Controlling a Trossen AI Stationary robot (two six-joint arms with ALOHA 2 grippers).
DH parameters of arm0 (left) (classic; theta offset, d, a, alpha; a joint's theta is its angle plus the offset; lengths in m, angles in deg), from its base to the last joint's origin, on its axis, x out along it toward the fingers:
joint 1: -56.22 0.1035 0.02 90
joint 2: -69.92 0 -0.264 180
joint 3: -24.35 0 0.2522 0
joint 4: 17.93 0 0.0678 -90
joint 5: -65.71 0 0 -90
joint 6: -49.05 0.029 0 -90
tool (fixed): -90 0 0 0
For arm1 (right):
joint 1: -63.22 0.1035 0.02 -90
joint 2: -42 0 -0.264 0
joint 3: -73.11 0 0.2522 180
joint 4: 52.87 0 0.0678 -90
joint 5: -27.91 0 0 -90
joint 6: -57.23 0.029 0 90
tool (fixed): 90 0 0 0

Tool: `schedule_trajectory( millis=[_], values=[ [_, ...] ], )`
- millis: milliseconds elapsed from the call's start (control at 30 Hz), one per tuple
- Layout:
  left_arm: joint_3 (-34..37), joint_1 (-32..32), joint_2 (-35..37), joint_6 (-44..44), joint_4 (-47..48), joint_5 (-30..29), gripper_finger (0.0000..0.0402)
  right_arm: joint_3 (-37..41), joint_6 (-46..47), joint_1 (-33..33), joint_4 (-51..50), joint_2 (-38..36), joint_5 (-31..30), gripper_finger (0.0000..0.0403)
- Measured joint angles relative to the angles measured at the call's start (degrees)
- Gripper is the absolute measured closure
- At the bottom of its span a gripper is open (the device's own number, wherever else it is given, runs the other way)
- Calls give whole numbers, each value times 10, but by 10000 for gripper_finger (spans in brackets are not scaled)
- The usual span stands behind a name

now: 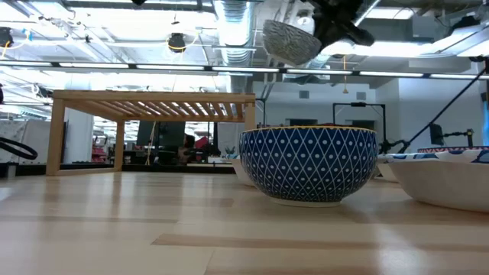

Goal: Place and stack bowls onto a shelf
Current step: Put the small red bowl on the shelf

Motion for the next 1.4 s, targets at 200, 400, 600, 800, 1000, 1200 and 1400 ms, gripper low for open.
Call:
schedule_trajectory(
  millis=[200,400,600,800,1000,1200,1400],
  values=[
    [-22,21,-61,-36,28,21,278,-46,-9,28,1,60,-25,367],
    [-22,48,-123,-92,58,56,278,-79,-14,46,0,109,-50,367],
    [-22,65,-153,-110,40,72,278,-89,-17,53,-15,127,-65,367],
    [-22,65,-158,-115,5,75,278,-89,-11,51,-23,139,-84,367],
    [-23,65,-166,-112,-3,74,278,-88,0,51,-1,152,-80,367],
    [-22,65,-184,-113,17,71,278,-89,-3,57,15,155,-76,367],
    [-22,71,-195,-114,22,62,278,-89,4,61,22,156,-77,367]
  ],
)
